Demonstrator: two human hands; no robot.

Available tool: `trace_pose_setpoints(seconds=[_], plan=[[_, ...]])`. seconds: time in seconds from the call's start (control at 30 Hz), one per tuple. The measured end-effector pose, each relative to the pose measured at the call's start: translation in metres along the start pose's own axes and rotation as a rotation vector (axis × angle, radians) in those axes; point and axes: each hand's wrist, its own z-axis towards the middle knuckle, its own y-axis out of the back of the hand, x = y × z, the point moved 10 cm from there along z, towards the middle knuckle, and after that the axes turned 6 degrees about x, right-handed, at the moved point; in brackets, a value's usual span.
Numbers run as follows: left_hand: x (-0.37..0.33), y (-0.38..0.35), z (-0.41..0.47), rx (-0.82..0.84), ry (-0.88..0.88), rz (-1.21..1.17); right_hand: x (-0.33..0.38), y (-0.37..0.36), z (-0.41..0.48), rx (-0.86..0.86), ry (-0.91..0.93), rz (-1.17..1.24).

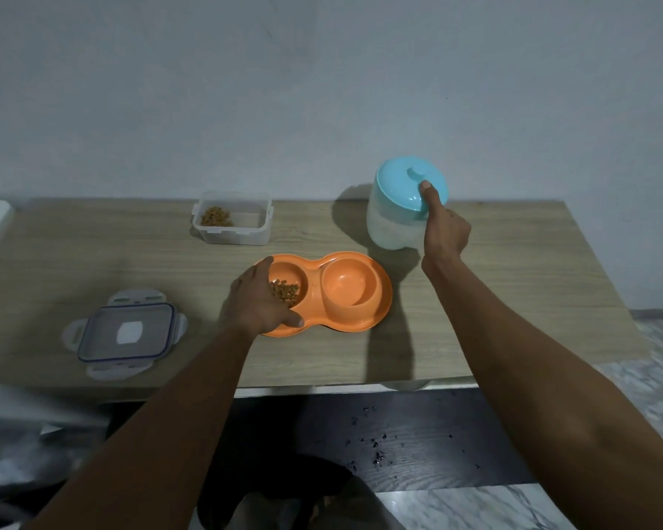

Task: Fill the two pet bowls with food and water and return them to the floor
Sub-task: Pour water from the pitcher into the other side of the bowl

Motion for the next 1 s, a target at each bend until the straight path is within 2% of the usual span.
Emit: trace_pose_setpoints(seconds=[0.27,0.5,0.67,1.0], plan=[[0.005,0.005,-0.009,0.006,-0.012,-0.002,0.026,0.011,-0.048,0.043,0.130,-0.052],[0.028,0.026,-0.018,-0.001,0.001,-0.029,0.040,0.013,-0.086,0.137,0.237,-0.282],[0.037,0.032,-0.021,-0.073,0.007,-0.100,0.038,0.009,-0.105,0.202,0.275,-0.435],[0.054,0.028,-0.023,-0.068,-0.009,-0.134,0.036,0.003,-0.116,0.218,0.320,-0.732]])
